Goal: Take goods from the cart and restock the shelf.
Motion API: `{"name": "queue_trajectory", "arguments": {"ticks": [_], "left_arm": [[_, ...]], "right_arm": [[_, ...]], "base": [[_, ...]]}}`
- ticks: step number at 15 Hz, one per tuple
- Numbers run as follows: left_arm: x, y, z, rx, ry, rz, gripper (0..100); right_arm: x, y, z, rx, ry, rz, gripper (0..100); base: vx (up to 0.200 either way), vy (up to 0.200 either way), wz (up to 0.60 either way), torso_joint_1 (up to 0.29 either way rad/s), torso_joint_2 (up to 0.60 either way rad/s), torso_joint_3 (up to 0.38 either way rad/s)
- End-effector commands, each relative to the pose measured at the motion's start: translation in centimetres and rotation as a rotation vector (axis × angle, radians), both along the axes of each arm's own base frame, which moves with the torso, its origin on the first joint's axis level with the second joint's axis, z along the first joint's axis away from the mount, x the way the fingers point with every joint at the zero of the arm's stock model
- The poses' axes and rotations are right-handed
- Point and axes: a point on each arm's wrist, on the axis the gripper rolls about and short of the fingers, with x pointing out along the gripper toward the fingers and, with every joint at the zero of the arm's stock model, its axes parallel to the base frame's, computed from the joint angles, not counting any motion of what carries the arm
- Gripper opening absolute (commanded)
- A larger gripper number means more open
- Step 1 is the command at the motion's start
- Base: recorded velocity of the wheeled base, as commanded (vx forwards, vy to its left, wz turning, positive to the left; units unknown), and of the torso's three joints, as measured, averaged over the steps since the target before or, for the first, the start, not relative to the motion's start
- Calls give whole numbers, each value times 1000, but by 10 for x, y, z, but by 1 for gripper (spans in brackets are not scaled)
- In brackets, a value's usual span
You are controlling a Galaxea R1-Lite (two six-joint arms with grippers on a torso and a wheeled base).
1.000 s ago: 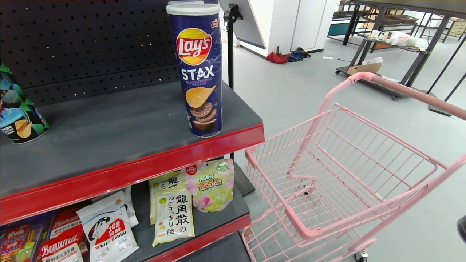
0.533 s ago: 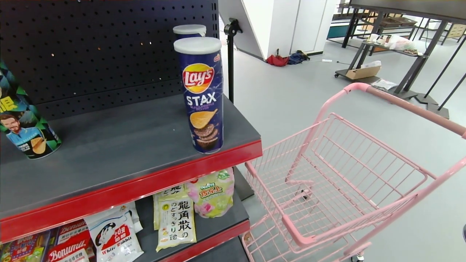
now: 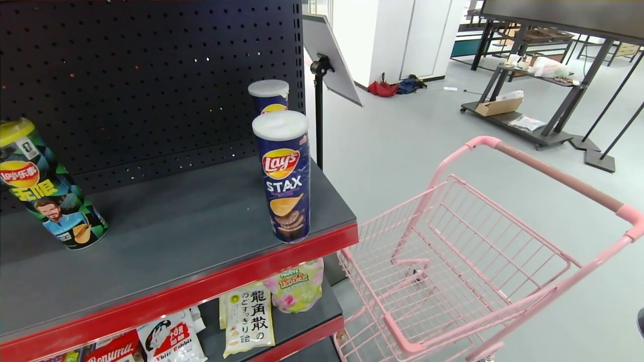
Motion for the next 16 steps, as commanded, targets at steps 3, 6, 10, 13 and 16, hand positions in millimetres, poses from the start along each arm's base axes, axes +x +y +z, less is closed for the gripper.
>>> {"name": "queue_trajectory", "arguments": {"ticks": [3,6,10,13,16], "left_arm": [[0,0,0,1,2,1,100],[0,0,0,-1,2,0,100],[0,0,0,1,2,1,100],[0,0,0,-1,2,1,100],[0,0,0,1,2,1,100]], "right_arm": [[3,-1,-2,1,17,2,0],[2,0,-3,-6,16,10,0],[3,0,-8,-11,31,15,0],[3,0,-8,-12,31,17,0],[4,-1,-14,-34,46,16,0]], "base": [[0,0,0,163,-403,-235],[0,0,0,159,-370,-214],[0,0,0,155,-367,-211],[0,0,0,154,-354,-198],[0,0,0,157,-359,-194]]}}
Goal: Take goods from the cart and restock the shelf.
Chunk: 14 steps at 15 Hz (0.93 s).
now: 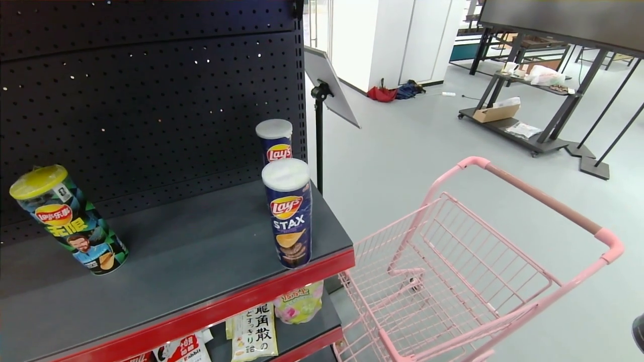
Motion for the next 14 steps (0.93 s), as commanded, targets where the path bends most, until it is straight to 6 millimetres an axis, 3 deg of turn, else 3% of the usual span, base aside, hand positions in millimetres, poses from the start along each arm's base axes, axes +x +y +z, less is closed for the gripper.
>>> {"name": "queue_trajectory", "arguments": {"ticks": [1,2,9,14], "left_arm": [[0,0,0,-1,1,0,100],[0,0,0,-1,0,0,100],[0,0,0,-2,1,0,100],[0,0,0,-2,0,0,100]], "right_arm": [[1,0,-5,-14,8,-7,0],[0,0,-8,-14,5,-8,0],[-2,0,-13,-17,10,-1,0],[-14,3,-23,-19,-53,1,0]], "base": [[0,0,0,76,-198,-76],[0,0,0,0,0,0],[0,0,600,7,0,-2],[0,0,0,0,0,0]]}}
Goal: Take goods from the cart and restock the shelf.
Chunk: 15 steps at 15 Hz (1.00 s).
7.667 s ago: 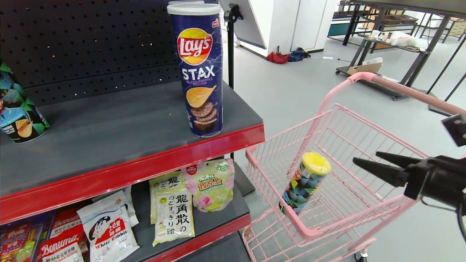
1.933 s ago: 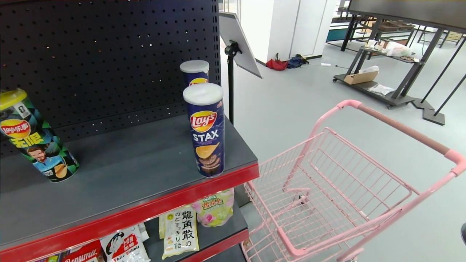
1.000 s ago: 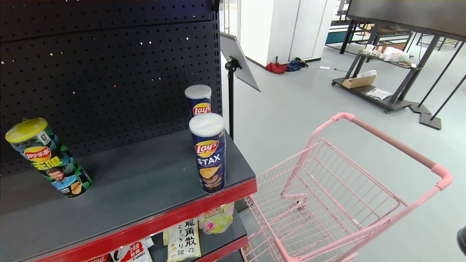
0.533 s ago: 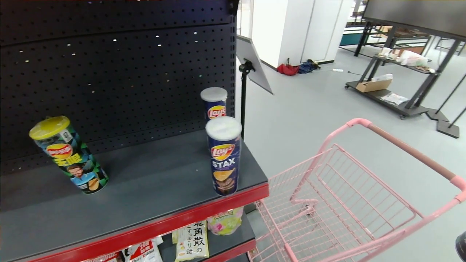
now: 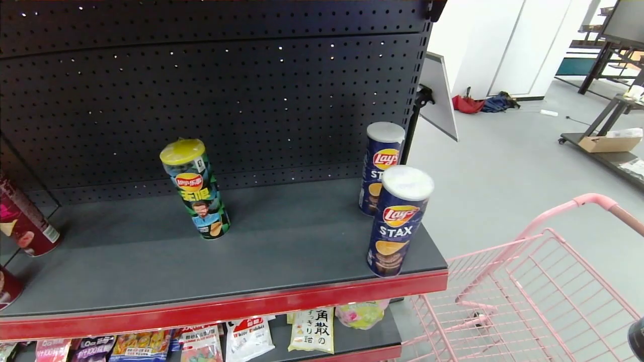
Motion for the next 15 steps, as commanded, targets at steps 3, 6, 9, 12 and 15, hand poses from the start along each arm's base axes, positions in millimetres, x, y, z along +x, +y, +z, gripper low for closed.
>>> {"name": "queue_trajectory", "arguments": {"ticks": [3,6,9,12,15], "left_arm": [[0,0,0,1,0,2,100],[0,0,0,1,1,0,100],[0,0,0,1,0,2,100],[0,0,0,1,1,2,100],[0,0,0,1,0,2,100]], "right_arm": [[-22,4,-23,-8,-82,77,0],[-28,4,-26,-17,-99,81,0],[-27,4,-27,-62,-87,55,0],[-26,4,-29,-67,-81,33,0],[-27,4,-30,-68,-79,35,0]], "base": [[0,0,0,0,0,0],[0,0,0,0,0,0],[0,0,0,0,0,0],[0,0,400,2,0,2],[0,0,200,2,1,-1]]}}
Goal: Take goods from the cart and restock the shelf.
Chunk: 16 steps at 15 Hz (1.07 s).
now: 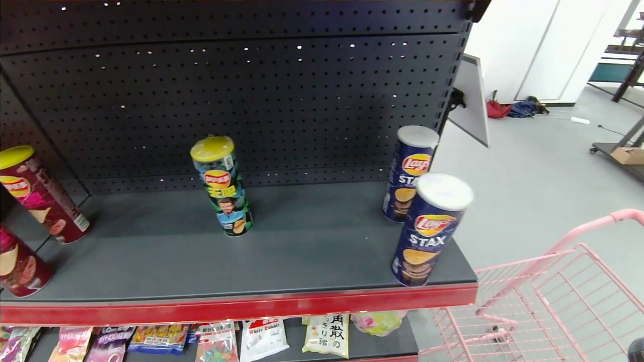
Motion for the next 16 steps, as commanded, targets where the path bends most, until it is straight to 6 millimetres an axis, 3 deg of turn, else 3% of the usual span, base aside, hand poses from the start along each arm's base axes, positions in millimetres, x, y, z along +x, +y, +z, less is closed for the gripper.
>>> {"name": "queue_trajectory", "arguments": {"ticks": [1,7,16], "left_arm": [[0,0,0,0,2,1,100],[0,0,0,2,0,1,100],[0,0,0,2,0,0,100]], "right_arm": [[0,0,0,-1,-3,0,0],[-2,0,-1,3,-14,-7,0],[-1,0,-1,3,-11,-8,0]], "base": [[0,0,0,0,0,0],[0,0,0,0,0,0],[0,200,0,2,2,1]]}}
